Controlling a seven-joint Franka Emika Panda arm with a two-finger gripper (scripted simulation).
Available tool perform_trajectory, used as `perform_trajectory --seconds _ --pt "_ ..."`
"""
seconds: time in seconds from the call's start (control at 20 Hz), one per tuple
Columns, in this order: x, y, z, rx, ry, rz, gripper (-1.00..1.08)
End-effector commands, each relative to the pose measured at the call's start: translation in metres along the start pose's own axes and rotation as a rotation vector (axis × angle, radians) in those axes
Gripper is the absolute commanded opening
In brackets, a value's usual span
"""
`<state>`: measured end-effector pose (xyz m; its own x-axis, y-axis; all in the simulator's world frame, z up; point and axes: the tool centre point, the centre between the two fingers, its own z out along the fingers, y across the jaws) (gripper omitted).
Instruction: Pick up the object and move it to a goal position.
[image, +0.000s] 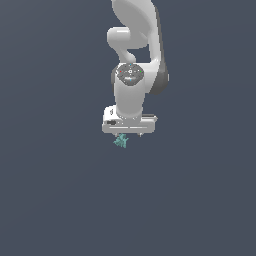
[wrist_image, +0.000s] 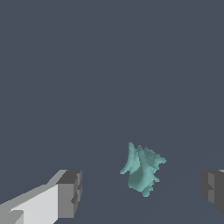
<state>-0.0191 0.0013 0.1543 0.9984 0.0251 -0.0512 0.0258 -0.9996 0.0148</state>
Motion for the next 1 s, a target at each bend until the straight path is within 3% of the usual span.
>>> perform_trajectory --seconds 0.0,0.45,0.95 --pt "0.0 0.0 0.0 0.0 0.0 0.0 1.0" --pt "0.008 0.021 -0.01 0.021 0.03 0.072 1.0" --pt "0.002 0.023 0.001 0.021 0.032 0.097 1.0"
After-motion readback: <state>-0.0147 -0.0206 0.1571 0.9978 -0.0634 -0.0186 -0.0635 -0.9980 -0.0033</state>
